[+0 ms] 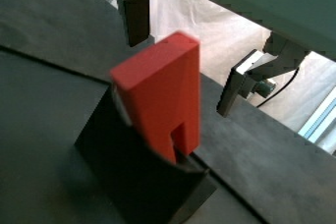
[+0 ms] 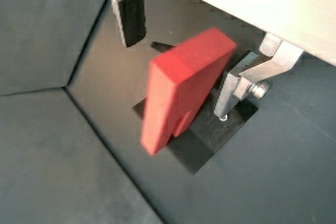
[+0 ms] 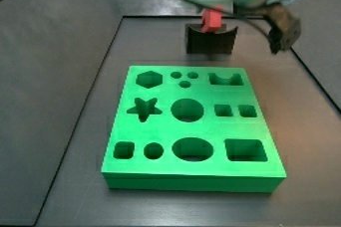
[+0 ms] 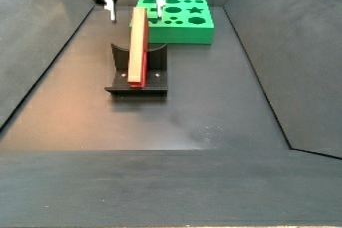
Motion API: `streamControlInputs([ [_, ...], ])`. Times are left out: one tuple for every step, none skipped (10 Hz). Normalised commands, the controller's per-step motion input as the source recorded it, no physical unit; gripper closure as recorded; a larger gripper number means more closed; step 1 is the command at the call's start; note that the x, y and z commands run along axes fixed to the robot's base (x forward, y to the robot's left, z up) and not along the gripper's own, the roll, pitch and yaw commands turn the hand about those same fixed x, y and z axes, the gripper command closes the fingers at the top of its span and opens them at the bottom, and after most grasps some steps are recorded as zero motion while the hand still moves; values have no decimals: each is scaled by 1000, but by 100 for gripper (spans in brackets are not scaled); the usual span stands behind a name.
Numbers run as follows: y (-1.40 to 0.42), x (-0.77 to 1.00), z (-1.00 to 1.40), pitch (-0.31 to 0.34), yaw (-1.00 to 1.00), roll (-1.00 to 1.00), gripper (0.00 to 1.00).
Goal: Pick up the double-square object. Move up. Place the double-square object on the fixture. Regrasp the double-square object. Move to above the board. Insert the double-square object.
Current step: Regrasp the double-square object, then move to above the board.
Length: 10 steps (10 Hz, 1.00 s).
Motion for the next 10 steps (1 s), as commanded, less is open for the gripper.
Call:
streamControlInputs([
  [8,70,-524,-31,-42,66,0],
  [2,70,-359,-14,-37,66,0],
  [1,71,-198,4,-27,68,0],
  [0,0,0,0,0,0,100],
  [66,8,1000,70,27,20,100],
  [63,7,1000,66,25,5,100],
  [61,3,1000,67,28,-8,100],
  [57,-1,1000,58,37,-31,100],
  [55,-2,1000,58,42,-37,100],
  [52,-5,1000,49,48,-45,100],
])
